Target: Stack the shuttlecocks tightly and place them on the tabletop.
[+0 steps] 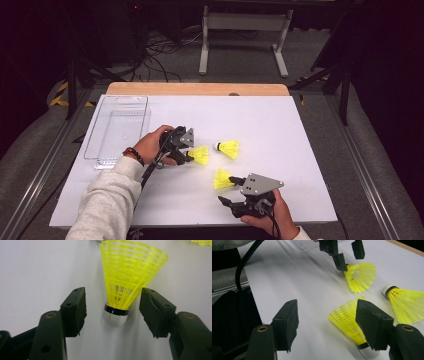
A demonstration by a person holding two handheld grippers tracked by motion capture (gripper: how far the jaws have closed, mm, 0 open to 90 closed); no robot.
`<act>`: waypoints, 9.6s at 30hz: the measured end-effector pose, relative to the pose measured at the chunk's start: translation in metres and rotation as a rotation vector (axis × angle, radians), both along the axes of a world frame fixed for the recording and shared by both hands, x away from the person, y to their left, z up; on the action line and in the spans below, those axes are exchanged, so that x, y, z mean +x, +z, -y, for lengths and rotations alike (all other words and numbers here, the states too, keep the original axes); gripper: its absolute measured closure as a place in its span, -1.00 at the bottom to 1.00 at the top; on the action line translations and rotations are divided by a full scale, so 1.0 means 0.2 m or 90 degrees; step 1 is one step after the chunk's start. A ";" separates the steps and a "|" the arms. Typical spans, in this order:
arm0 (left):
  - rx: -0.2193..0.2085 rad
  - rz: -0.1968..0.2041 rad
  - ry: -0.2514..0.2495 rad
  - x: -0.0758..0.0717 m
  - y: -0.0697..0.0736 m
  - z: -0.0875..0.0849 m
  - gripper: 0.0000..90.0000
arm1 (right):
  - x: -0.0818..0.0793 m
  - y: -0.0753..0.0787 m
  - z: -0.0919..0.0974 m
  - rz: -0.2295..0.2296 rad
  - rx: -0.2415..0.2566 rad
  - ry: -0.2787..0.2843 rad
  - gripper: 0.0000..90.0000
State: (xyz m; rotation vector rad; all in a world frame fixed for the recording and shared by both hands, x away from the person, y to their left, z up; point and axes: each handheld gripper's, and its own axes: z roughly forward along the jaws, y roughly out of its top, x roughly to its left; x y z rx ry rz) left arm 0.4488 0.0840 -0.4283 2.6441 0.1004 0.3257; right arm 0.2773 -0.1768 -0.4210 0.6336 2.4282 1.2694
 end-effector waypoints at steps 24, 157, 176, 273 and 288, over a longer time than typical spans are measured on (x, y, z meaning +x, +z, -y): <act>-0.055 0.024 0.006 -0.07 0.07 -0.02 -0.40 | 0.00 0.02 0.02 0.009 0.013 -0.007 -0.22; -0.364 0.093 0.255 -0.85 -0.19 -0.83 -0.79 | 0.62 -0.16 0.00 -0.034 -0.066 -0.113 0.92; -0.362 0.091 0.255 -0.85 -0.19 -0.83 -0.78 | 0.57 -0.08 0.02 -0.040 -0.029 -0.033 1.00; -0.335 0.066 0.236 -0.83 -0.21 -0.80 -0.76 | 0.66 -0.15 -0.21 -0.143 -0.026 0.031 0.85; -0.338 0.072 0.238 -0.83 -0.21 -0.80 -0.76 | 0.63 -0.12 -0.20 -0.109 -0.047 0.015 0.54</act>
